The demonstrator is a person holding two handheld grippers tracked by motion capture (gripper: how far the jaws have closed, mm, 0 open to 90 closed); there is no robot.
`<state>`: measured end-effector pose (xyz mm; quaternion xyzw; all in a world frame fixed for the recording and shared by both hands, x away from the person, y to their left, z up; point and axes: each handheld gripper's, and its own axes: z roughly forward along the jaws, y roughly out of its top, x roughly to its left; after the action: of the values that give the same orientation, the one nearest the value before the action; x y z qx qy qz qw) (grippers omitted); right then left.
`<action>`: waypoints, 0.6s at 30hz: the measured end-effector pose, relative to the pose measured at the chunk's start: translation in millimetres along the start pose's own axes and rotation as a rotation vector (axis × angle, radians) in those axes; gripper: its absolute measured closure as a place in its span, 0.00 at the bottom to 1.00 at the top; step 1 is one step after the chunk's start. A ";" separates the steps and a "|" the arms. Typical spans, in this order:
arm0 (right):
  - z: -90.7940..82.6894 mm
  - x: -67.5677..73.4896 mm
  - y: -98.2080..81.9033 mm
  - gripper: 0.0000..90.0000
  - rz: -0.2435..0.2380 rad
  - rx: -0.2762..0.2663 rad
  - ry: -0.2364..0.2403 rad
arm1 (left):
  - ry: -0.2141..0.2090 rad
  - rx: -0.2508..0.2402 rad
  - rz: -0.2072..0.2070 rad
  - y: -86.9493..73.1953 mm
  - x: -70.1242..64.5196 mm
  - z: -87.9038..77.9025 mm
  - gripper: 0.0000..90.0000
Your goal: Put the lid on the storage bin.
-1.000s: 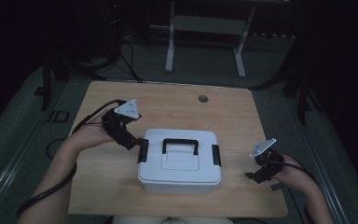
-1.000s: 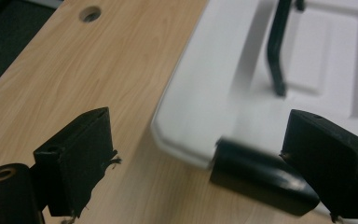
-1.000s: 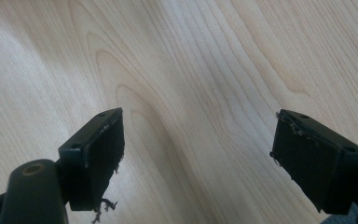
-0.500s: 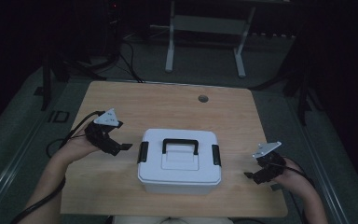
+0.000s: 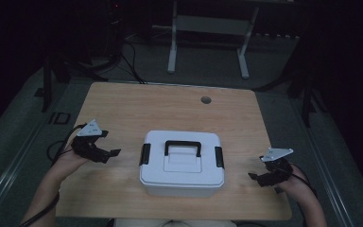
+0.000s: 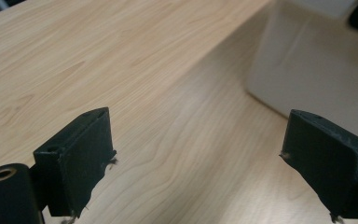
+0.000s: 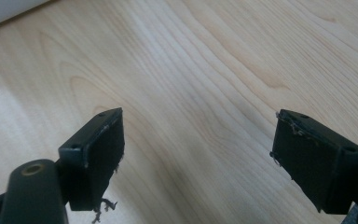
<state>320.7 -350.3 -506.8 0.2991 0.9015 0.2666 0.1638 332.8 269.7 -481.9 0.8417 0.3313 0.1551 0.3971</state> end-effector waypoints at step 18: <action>7.1 -3.1 -22.6 0.16 0.207 -0.157 -0.138 | 0.098 0.001 -0.154 -68.3 7.1 8.6 0.09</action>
<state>316.1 -364.9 -525.1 0.3942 0.8289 0.3303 0.2201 312.9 301.4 -540.1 0.8054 0.4142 0.1650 0.3906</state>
